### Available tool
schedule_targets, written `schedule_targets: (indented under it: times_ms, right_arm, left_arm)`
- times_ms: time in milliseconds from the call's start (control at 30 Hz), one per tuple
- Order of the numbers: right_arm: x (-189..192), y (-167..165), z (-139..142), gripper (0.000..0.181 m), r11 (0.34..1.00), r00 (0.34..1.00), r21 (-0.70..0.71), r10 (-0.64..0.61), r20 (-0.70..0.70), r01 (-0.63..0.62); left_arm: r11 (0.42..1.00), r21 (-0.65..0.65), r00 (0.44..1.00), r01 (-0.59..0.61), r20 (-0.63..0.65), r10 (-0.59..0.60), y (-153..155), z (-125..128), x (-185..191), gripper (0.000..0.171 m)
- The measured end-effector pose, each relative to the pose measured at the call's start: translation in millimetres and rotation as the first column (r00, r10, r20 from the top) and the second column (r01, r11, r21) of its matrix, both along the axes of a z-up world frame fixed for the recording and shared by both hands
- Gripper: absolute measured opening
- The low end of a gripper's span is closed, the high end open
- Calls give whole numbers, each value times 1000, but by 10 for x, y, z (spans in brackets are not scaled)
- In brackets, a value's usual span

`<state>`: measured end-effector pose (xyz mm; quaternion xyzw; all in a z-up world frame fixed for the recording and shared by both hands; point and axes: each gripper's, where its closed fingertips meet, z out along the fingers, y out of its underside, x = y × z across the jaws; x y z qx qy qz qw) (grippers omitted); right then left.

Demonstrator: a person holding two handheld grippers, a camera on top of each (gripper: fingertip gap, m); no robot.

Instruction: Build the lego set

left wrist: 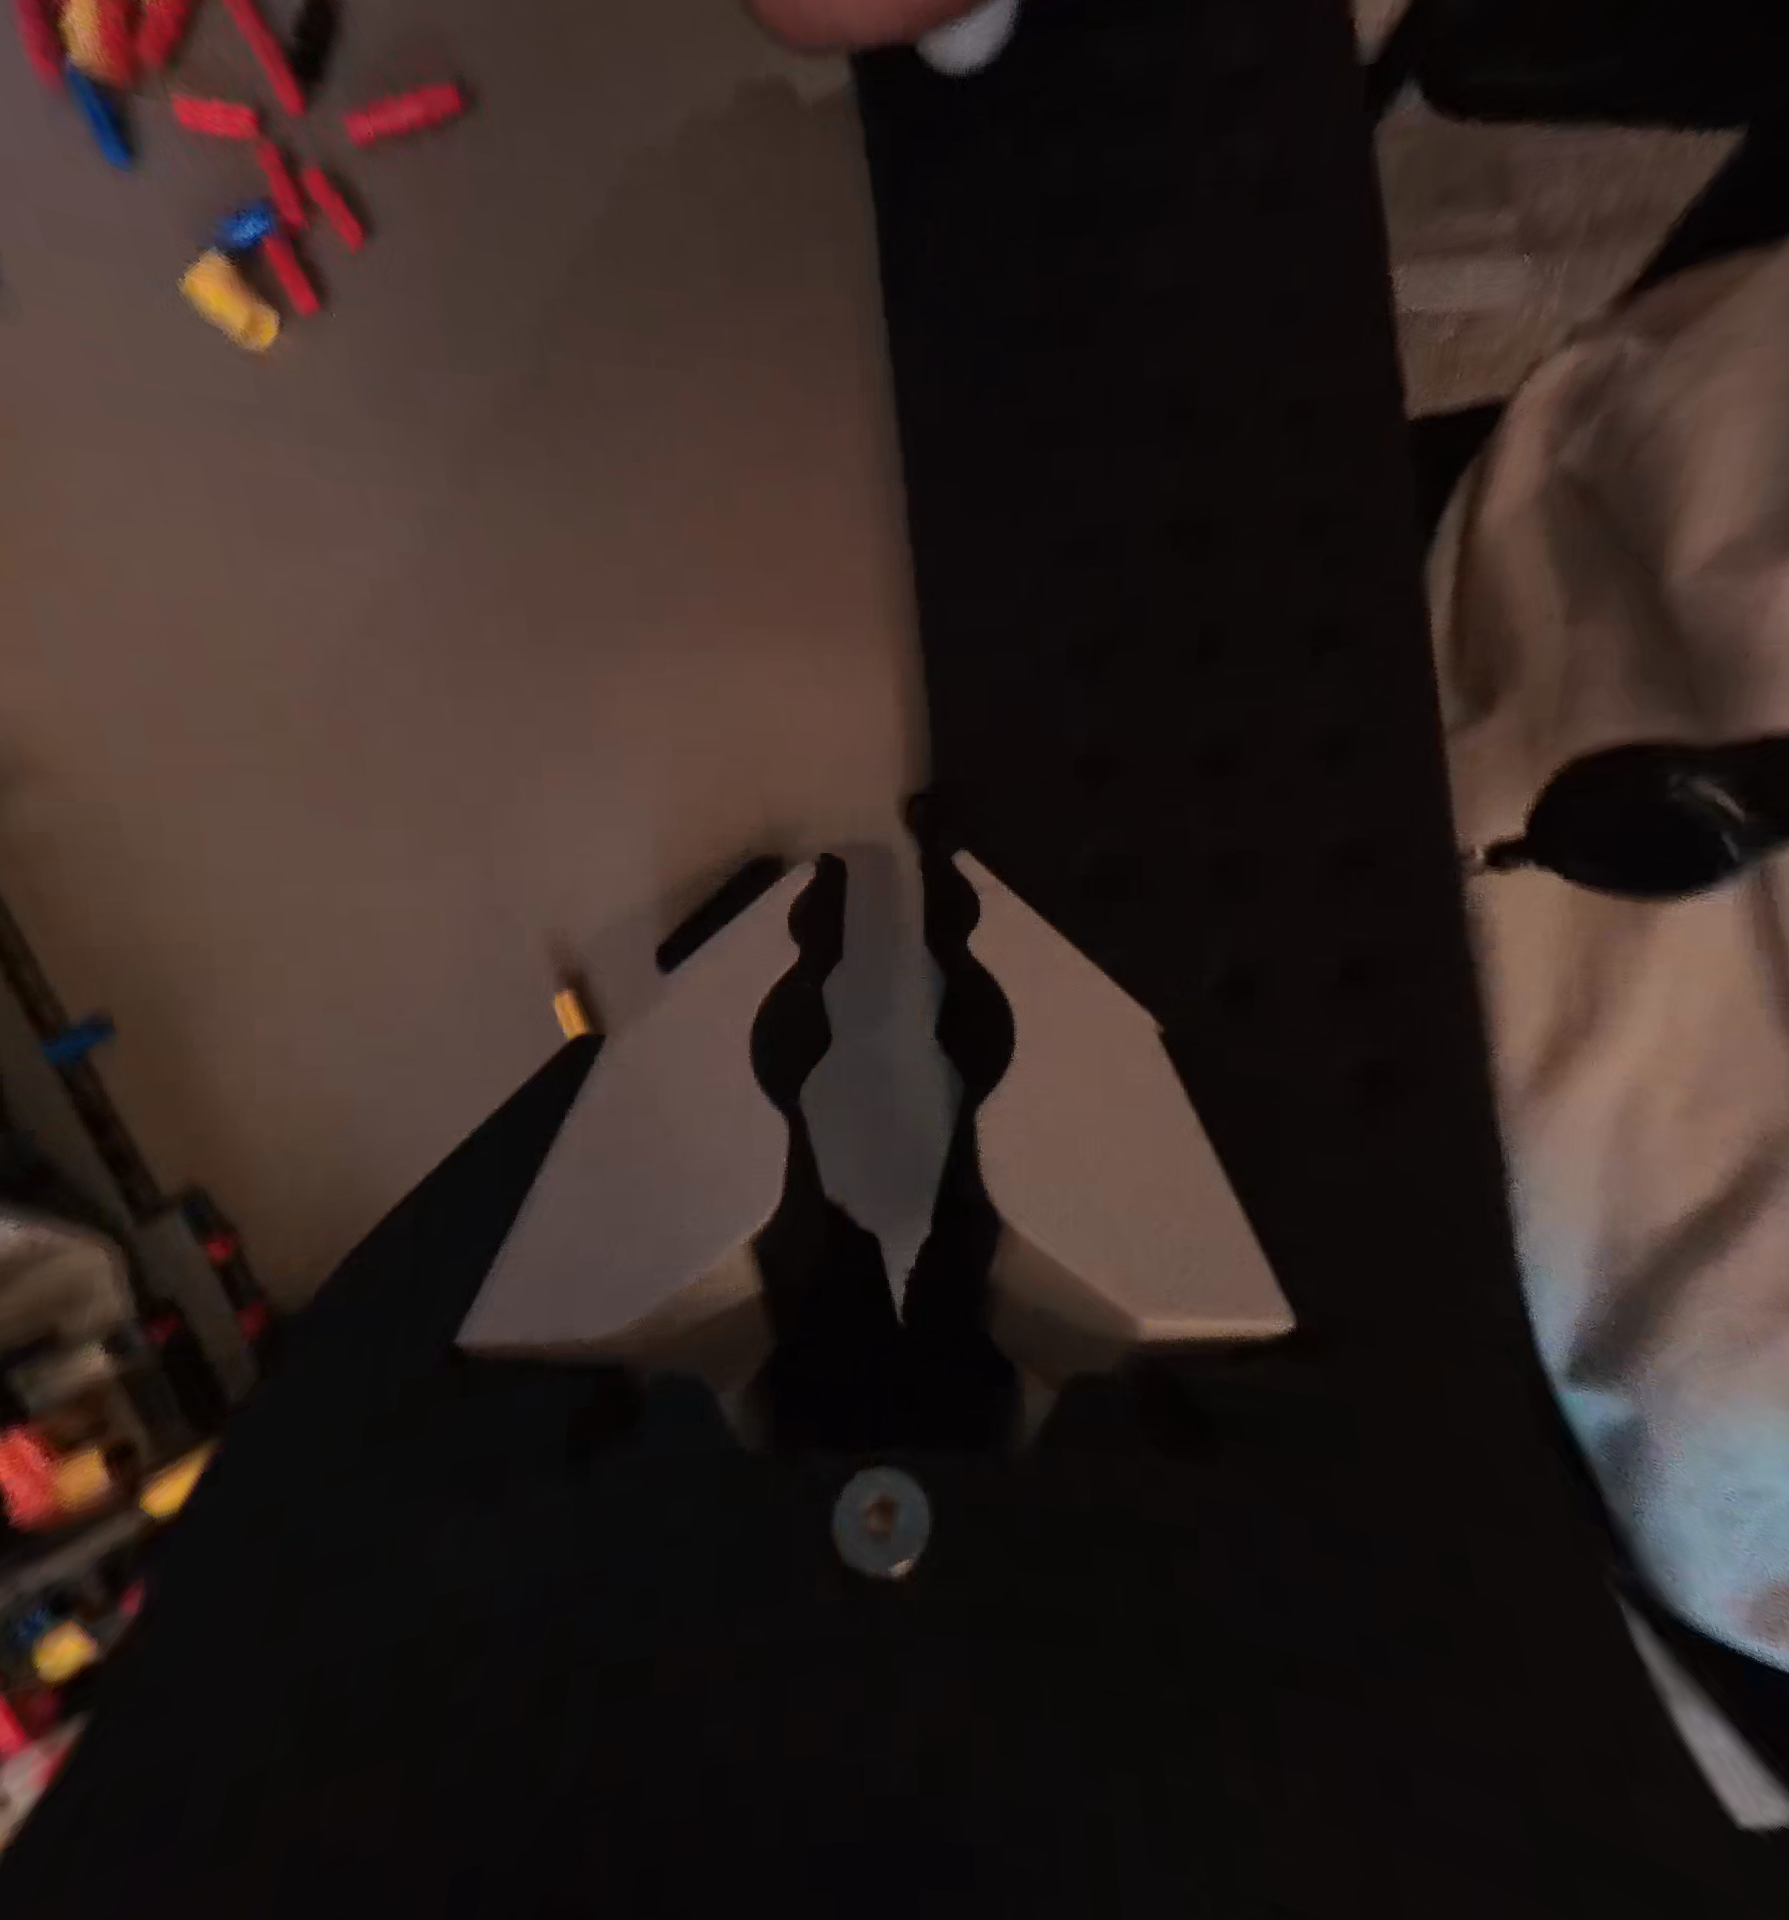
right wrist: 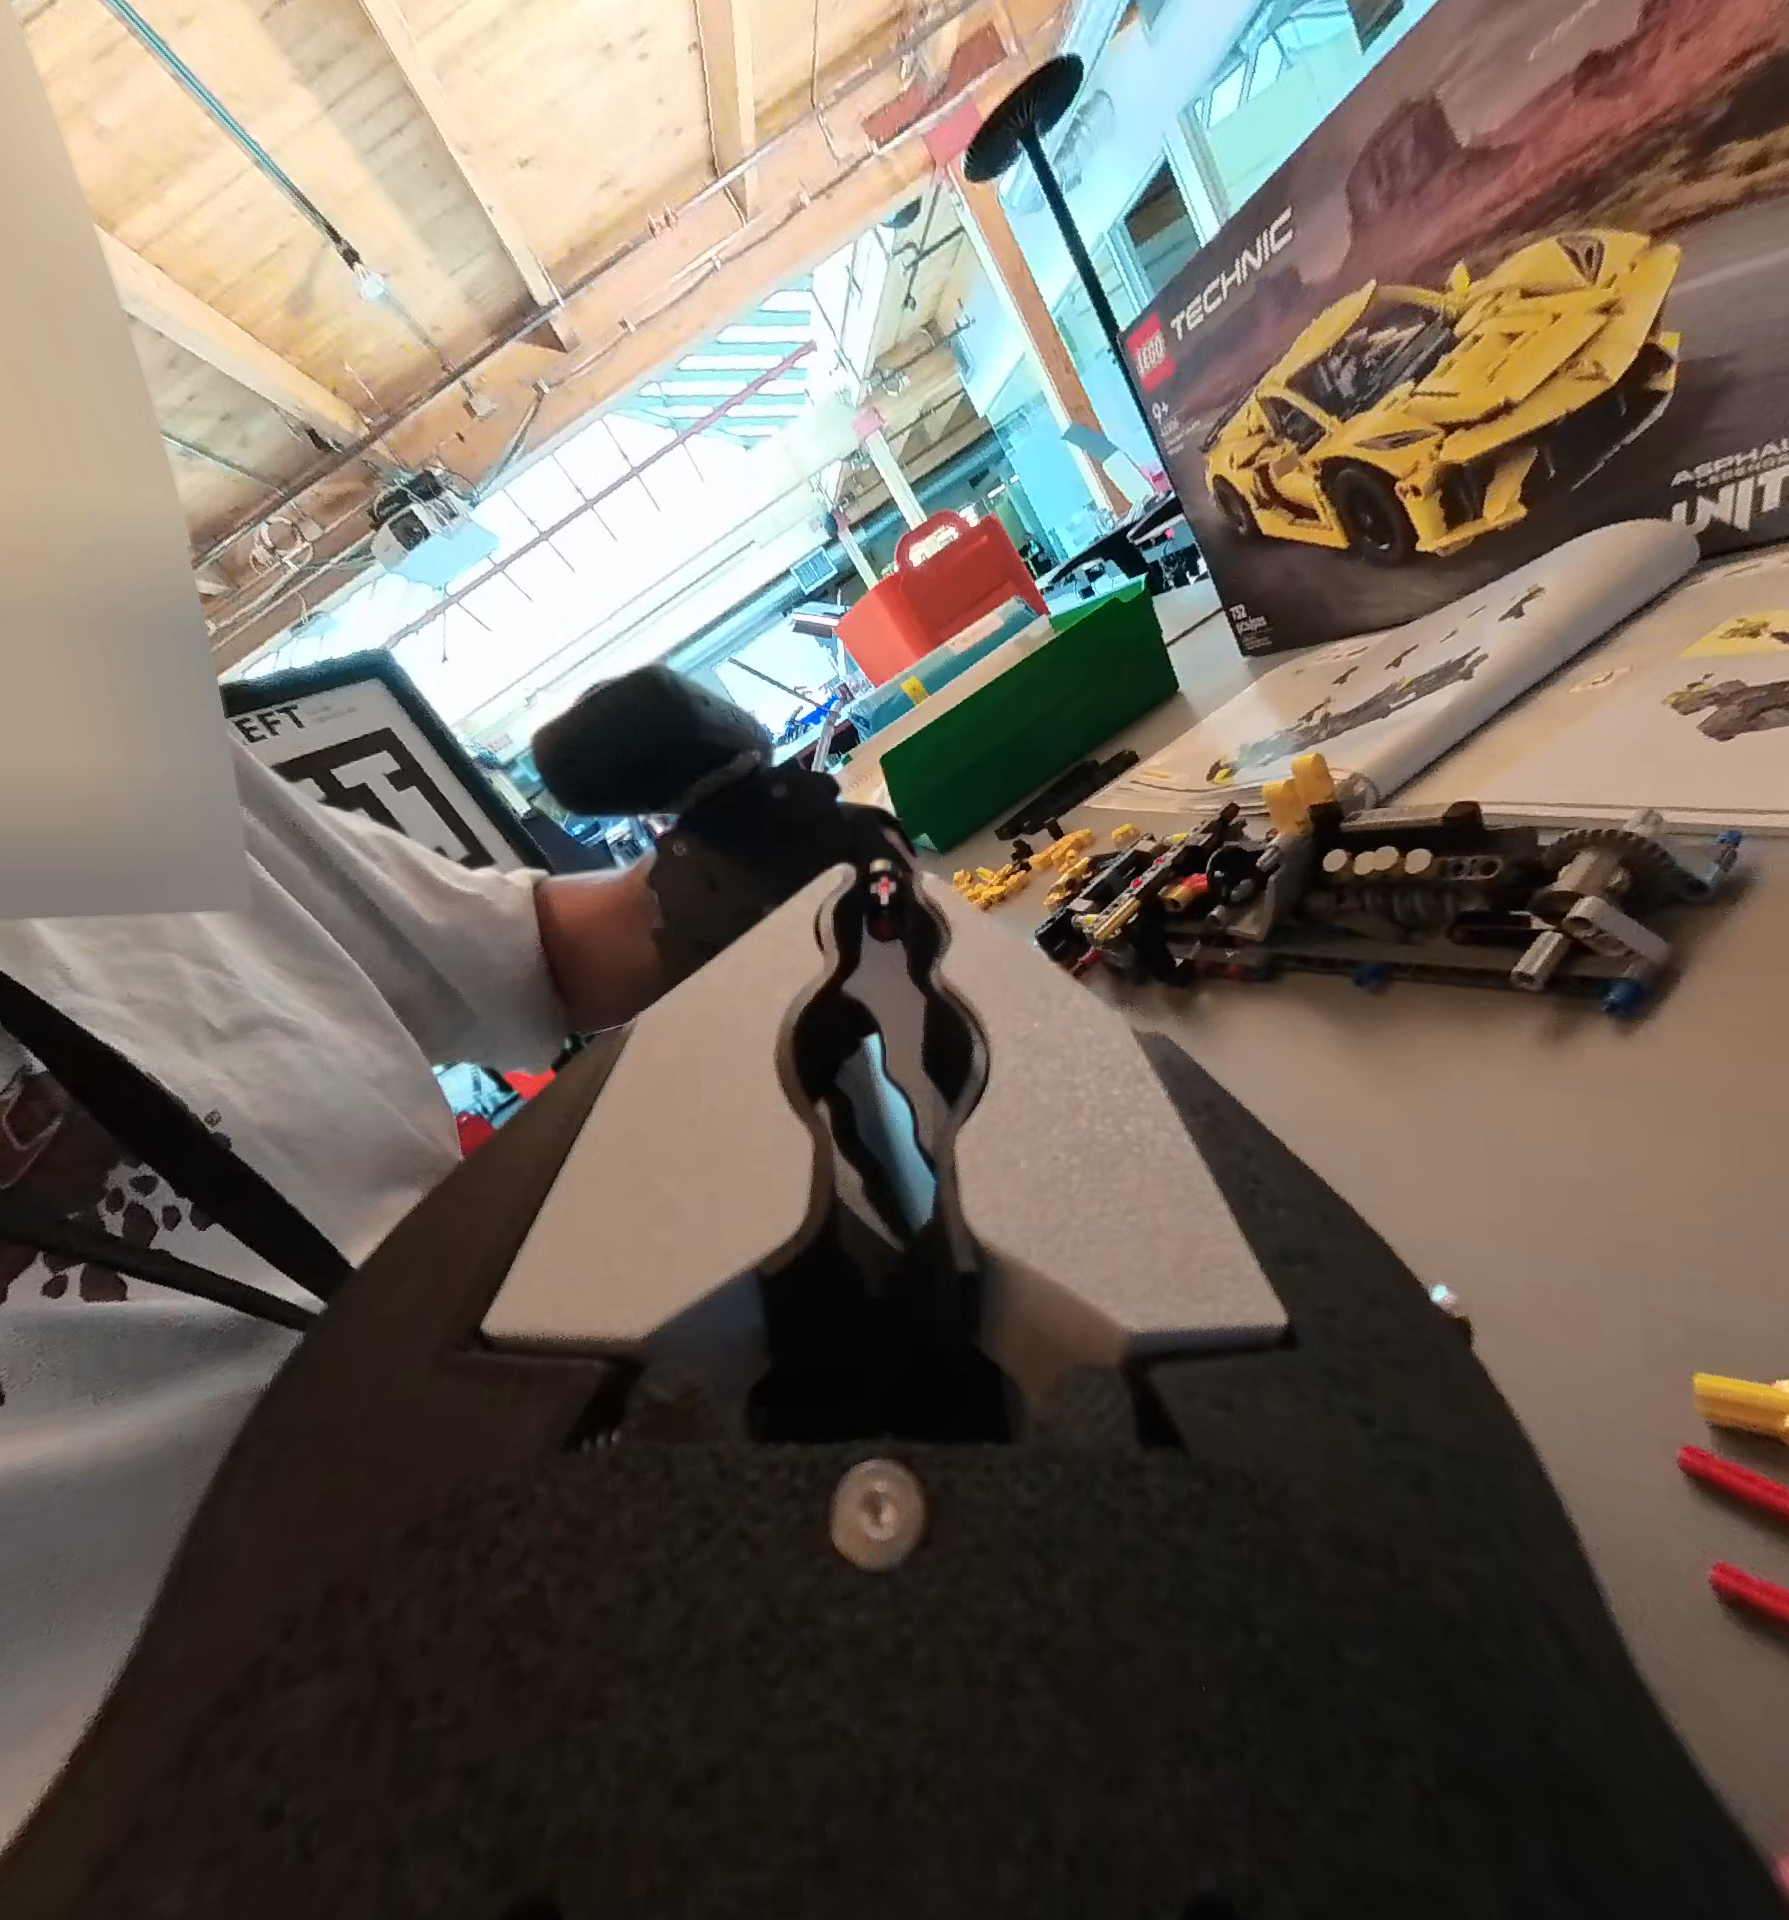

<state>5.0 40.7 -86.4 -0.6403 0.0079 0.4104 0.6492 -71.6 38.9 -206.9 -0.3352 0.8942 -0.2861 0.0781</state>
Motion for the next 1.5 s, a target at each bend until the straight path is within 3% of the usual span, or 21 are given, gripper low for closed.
schedule_targets:
  times_ms: [100, 167, 333, 400, 667, 800, 967, 1033, 1133, 1300, 1333, 1433, 1500]
  right_arm:
    - [1, -17, 16, 5, 1000, 1000, 11, 14, -17, -14]
    - [2, -17, 16, 5, 1000, 1000, 12, 20, -23, -19]
    - [6, -35, 36, 6, 999, 998, 23, 34, -46, -33]
    - [30, -43, 48, 5, 999, 998, 30, 31, -59, -29]
    - [85, -74, 89, 5, 998, 992, 52, 46, -115, -40]
    - [86, -76, 96, 5, 997, 991, 55, 56, -125, -49]
    - [111, -84, 110, 5, 996, 986, 63, 68, -150, -59]
    - [129, -86, 116, 5, 996, 984, 66, 69, -162, -59]
    - [153, -91, 125, 6, 996, 982, 72, 69, -175, -58]
    - [200, -102, 141, 5, 996, 980, 80, 58, -190, -43]
    - [215, -102, 141, 5, 996, 980, 80, 50, -191, -35]
    - [285, -96, 135, 6, 997, 984, 75, -3, -181, 17]
    - [331, -94, 131, 5, 996, 983, 73, -34, -180, 47]
  left_arm:
    - [980, 28, 980, 197, 28, -197, -56, 15, -28, 11]
    - [937, 87, 938, 339, 40, -343, -26, 24, -53, 12]
    - [727, 294, 759, 620, 9, -651, 90, -53, 6, 12]
    - [648, 297, 683, 701, -19, -730, 36, -68, 4, 13]
    - [419, 282, 454, 863, -72, -888, -73, -151, 58, 22]
    - [305, 259, 341, 916, -106, -934, -72, -156, 2, 11]
    - [230, 228, 260, 946, -110, -959, -79, -157, -9, 10]
    - [238, 206, 265, 949, -115, -957, -78, -160, -8, 10]
    - [309, 186, 330, 933, -100, -939, -77, -160, 13, 10]
    - [488, 247, 512, 837, -42, -858, 25, -153, 257, 8]
    - [534, 267, 560, 802, -29, -828, 74, -145, 358, 1]
    - [664, 235, 683, 710, 1, -731, 170, -72, 518, 1]
    - [713, 217, 732, 667, -13, -681, 224, -56, 551, 4]
